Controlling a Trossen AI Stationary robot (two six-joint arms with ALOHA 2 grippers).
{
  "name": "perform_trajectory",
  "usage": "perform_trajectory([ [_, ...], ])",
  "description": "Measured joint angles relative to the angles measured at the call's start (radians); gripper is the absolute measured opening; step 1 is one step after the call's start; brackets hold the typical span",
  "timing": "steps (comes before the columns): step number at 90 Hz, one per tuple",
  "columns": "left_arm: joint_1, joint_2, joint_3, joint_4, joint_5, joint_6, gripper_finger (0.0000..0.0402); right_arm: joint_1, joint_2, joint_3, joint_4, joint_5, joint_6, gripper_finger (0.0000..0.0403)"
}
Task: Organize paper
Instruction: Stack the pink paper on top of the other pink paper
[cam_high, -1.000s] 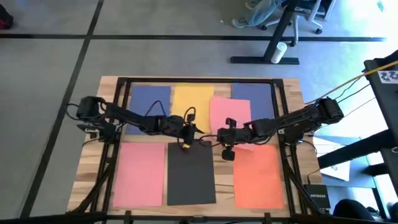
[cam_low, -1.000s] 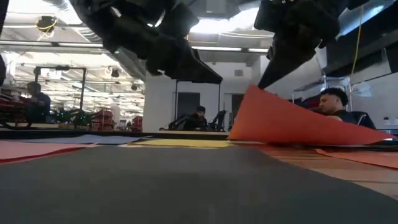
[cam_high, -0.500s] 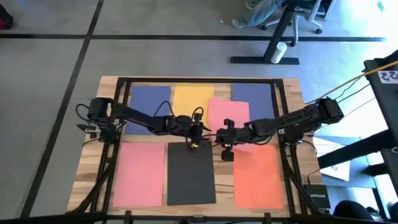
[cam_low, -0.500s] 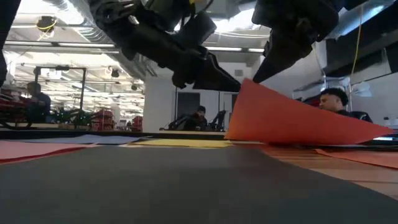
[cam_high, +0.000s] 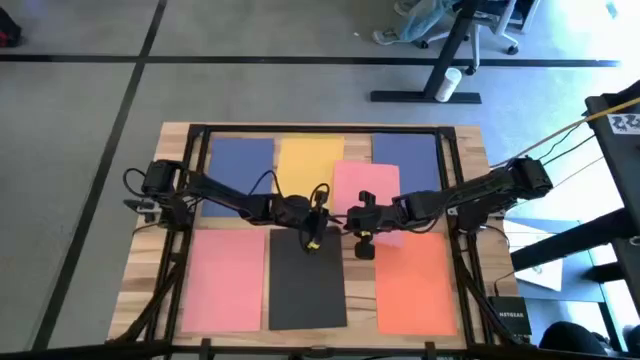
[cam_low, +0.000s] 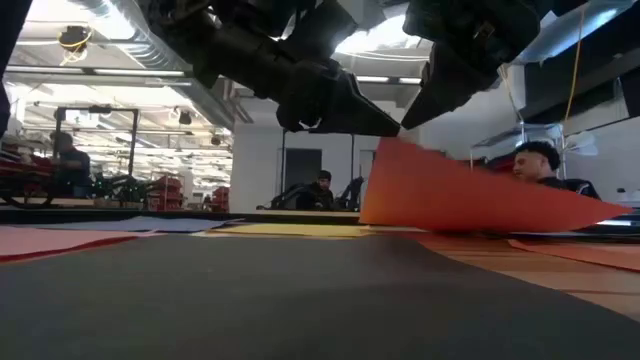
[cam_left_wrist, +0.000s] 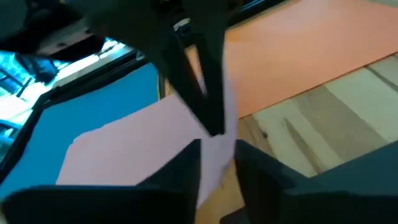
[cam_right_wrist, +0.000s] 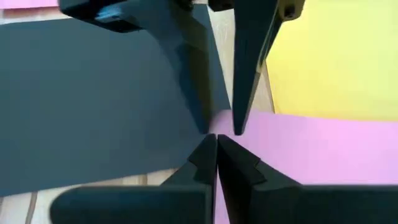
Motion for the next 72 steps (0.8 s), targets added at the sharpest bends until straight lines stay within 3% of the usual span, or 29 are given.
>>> perform_trajectory([
  [13,0.018,0.0,0.0,-0.003,-0.009,-0.022,0.0003,0.0,0.0,0.0,0.01,0.0,0.0,0.0],
  [37,0.013,0.0,0.0,-0.084,-0.007,-0.003,0.0006,0.0,0.017,0.0,-0.038,-0.019,0.006,0.0009],
  [51,0.004,0.0,-0.001,-0.176,-0.008,-0.049,0.0034,0.009,0.102,-0.002,-0.072,-0.064,0.039,0.0059],
  [72,-0.019,0.0,-0.002,-0.232,-0.007,-0.149,0.008,0.05,0.209,-0.002,-0.01,0.017,0.047,0.0133],
])
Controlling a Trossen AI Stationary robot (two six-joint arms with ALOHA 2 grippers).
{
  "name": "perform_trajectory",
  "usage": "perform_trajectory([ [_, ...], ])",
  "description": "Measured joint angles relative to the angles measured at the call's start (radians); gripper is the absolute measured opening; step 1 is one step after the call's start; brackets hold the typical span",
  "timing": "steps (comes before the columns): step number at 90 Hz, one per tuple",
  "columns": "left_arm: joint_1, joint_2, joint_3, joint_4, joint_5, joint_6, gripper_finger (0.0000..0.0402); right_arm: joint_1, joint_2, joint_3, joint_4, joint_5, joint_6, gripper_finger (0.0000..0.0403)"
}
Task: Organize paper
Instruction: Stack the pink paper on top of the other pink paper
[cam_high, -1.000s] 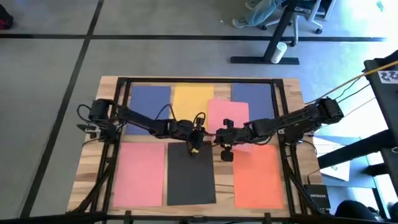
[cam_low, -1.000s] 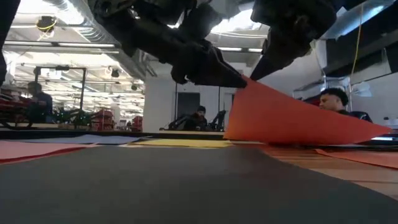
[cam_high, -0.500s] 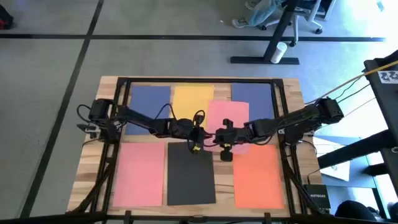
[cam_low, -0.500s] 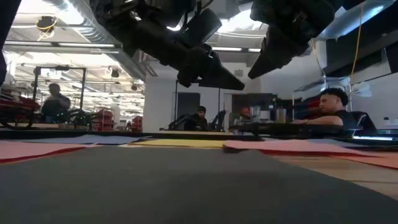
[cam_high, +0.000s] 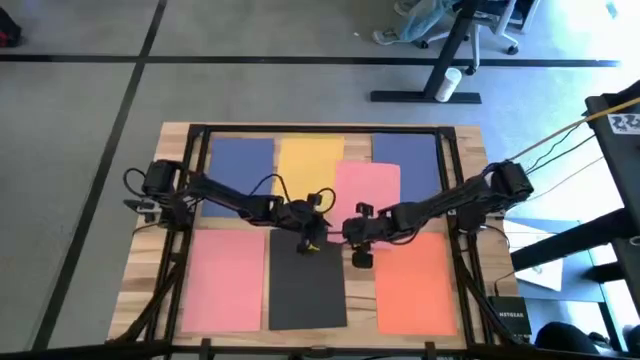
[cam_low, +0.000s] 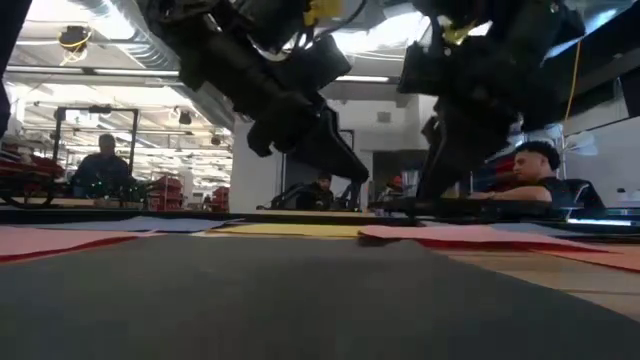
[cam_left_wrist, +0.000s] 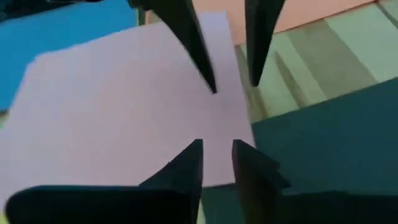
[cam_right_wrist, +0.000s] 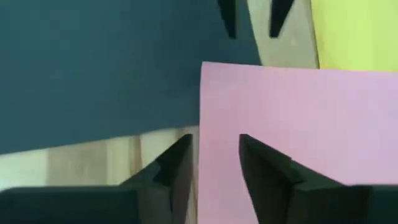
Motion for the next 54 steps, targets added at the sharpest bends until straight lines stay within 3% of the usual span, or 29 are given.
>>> perform_trajectory([
  [24,-0.011,-0.001,0.0,-0.039,0.006,-0.07,0.0088,0.045,0.088,0.0,0.023,0.131,-0.013,0.0129],
  [54,-0.011,-0.001,0.0,-0.039,0.006,-0.084,0.0088,0.063,0.11,0.0,0.079,0.17,-0.009,0.0122],
])
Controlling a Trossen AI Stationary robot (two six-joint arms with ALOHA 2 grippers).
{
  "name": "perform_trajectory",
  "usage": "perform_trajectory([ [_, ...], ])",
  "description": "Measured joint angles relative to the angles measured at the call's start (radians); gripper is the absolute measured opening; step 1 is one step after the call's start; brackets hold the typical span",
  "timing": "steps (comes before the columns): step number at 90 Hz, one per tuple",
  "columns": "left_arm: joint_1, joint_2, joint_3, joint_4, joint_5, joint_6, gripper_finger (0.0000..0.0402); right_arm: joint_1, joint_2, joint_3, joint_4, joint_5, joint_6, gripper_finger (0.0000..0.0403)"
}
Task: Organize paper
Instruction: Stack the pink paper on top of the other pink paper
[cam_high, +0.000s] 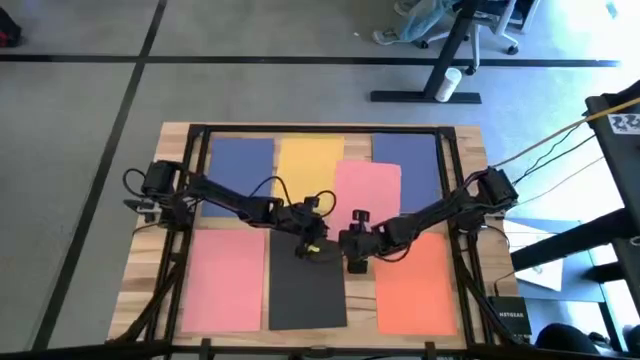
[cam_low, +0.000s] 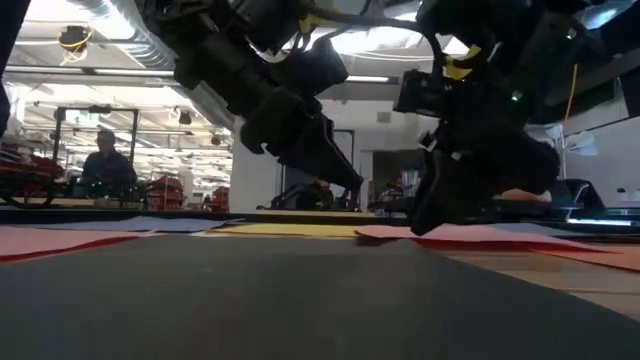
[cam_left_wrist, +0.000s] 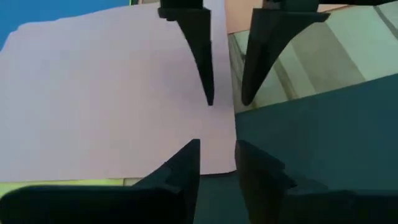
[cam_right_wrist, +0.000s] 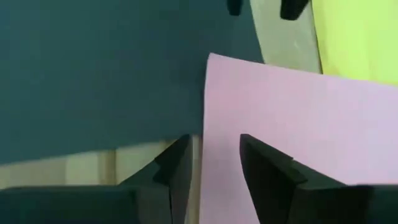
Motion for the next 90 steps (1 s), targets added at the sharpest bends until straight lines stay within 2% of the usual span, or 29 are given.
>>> perform_trajectory([
  [32,0.0,0.0,-0.002,-0.019,0.0,-0.022,0.0088,0.002,0.087,0.006,0.008,0.06,0.015,0.0118],
  [40,0.0,0.0,-0.002,-0.024,0.001,-0.022,0.0088,0.002,0.089,0.006,0.006,0.066,0.023,0.0095],
  [51,0.0,0.0,-0.002,-0.023,0.001,-0.02,0.0088,0.003,0.09,0.024,-0.005,0.068,0.016,0.0024],
  [55,0.0,0.0,-0.002,-0.024,0.001,-0.02,0.0088,0.005,0.091,0.031,-0.008,0.072,0.013,0.001],
  [90,-0.001,0.0,-0.002,-0.053,0.0,-0.01,0.0088,0.03,0.097,0.133,-0.159,0.1,-0.005,0.0],
])
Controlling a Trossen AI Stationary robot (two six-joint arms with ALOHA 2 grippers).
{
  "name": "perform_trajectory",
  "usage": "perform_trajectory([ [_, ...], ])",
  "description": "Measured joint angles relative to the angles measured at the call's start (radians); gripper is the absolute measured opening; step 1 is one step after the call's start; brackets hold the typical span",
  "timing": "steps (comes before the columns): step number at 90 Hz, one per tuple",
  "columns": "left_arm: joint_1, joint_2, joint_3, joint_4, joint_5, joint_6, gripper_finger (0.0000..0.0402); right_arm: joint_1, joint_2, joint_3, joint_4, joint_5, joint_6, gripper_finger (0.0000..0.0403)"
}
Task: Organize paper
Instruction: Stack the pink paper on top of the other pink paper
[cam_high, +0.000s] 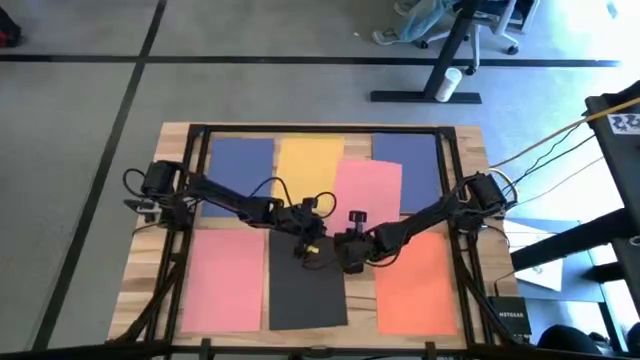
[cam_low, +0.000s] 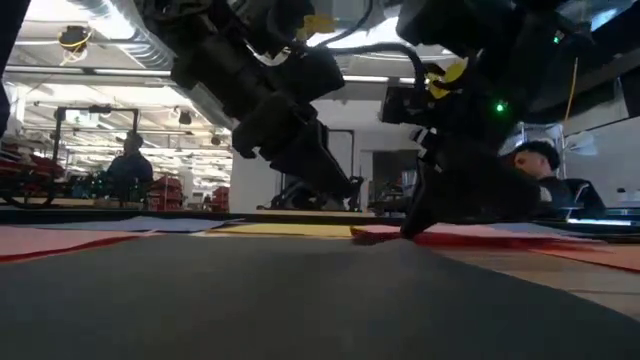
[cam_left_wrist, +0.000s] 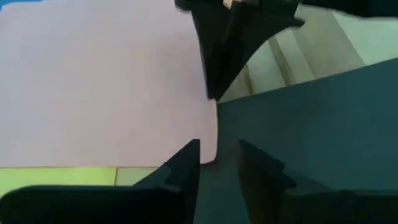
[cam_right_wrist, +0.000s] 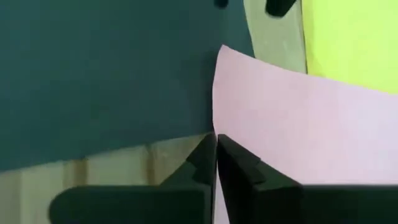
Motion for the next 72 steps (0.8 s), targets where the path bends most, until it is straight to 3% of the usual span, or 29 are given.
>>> perform_trajectory([
  [36,-0.001,0.0,-0.006,-0.016,-0.012,0.105,0.009,0.035,-0.002,0.101,-0.089,0.02,-0.008,0.0],
  [72,-0.034,0.0,-0.006,-0.023,-0.018,0.109,0.0158,0.034,-0.003,0.104,-0.102,0.02,-0.009,0.0],
])
